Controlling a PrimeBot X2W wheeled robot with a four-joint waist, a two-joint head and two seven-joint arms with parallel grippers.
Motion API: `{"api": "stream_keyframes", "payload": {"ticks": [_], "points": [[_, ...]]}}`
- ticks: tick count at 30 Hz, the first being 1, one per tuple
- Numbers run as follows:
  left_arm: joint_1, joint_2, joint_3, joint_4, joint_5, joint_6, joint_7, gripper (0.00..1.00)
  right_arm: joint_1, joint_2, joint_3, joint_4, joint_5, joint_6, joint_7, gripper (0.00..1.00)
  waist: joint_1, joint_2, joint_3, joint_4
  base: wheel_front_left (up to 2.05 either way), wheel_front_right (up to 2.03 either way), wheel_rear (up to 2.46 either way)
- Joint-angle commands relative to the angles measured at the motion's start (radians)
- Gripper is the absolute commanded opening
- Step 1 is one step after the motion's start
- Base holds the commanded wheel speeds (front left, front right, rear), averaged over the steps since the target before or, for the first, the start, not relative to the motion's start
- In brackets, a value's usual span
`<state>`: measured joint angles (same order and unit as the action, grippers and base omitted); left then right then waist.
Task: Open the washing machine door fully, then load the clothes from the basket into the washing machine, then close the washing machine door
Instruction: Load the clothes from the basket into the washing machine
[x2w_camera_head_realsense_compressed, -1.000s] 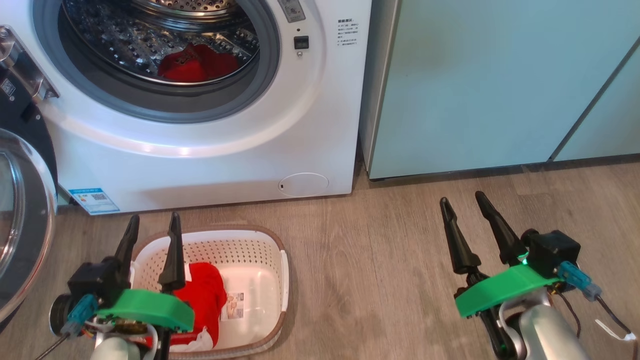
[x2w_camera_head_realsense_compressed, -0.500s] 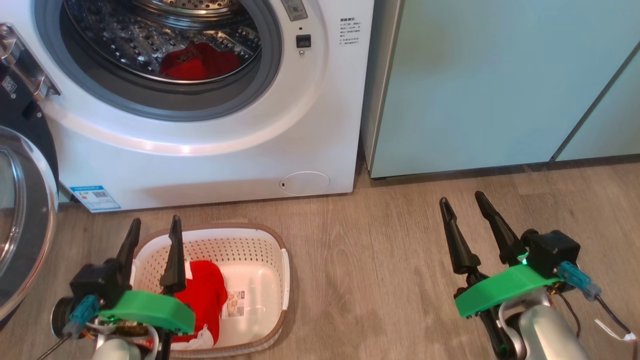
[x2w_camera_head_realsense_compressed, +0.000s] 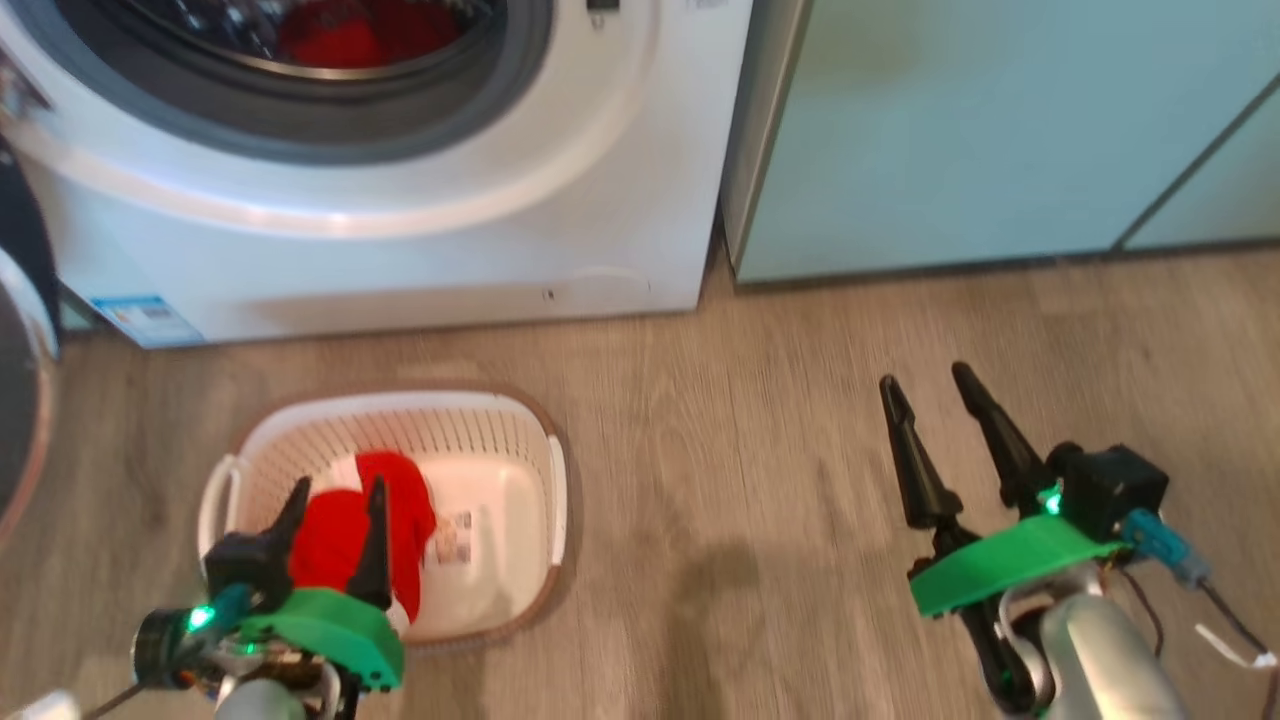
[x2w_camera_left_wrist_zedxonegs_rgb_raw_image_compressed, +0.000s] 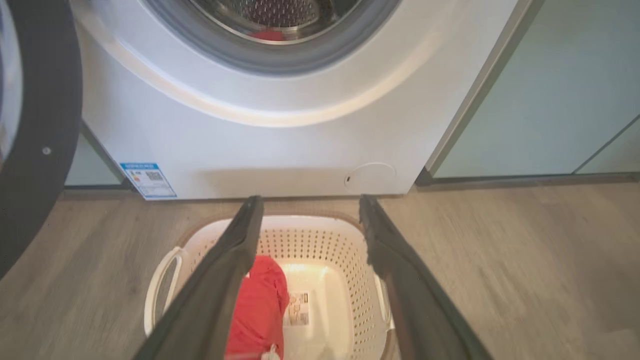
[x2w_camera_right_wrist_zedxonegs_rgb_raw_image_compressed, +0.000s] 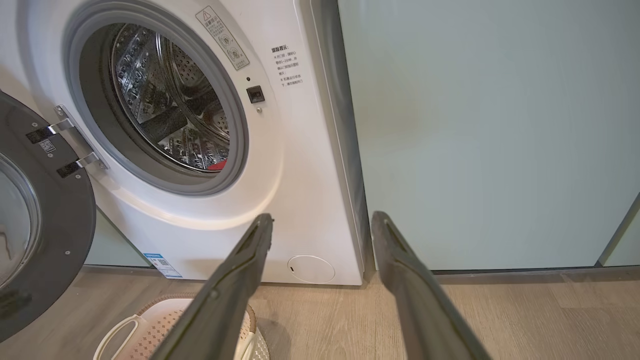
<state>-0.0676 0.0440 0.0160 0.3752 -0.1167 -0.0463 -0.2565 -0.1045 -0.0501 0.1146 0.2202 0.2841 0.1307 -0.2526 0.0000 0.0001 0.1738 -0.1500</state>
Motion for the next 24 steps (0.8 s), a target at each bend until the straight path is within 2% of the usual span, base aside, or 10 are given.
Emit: {"api": "stream_keyframes", "payload": {"ticks": [1,13,18,24], "points": [[-0.059,0.016,0.019,0.002,0.023,0.008,-0.005,1.0,-0.054,0.0,0.026,-0.043,0.01,0.0,-0.009,1.0,0.0,-0.0001,0.075,-0.014,0.0,0.0,0.0],[-0.341,0.113,-0.032,0.313,0.116,-0.015,-0.005,1.0,-0.144,0.0,0.034,-0.093,0.038,0.0,-0.009,1.0,0.0,-0.0001,0.399,-0.075,0.0,0.0,0.0],[-0.46,0.177,-0.05,0.525,0.151,-0.001,-0.005,1.0,-0.18,0.0,0.06,-0.094,0.07,0.0,-0.009,1.0,0.0,-0.0001,0.494,-0.116,0.0,0.0,0.0],[-0.586,0.245,-0.078,0.707,0.182,-0.004,0.027,1.0,-0.212,0.0,0.091,-0.109,0.122,0.0,-0.009,1.0,0.0,-0.0001,0.594,-0.166,0.0,0.0,0.0]]}}
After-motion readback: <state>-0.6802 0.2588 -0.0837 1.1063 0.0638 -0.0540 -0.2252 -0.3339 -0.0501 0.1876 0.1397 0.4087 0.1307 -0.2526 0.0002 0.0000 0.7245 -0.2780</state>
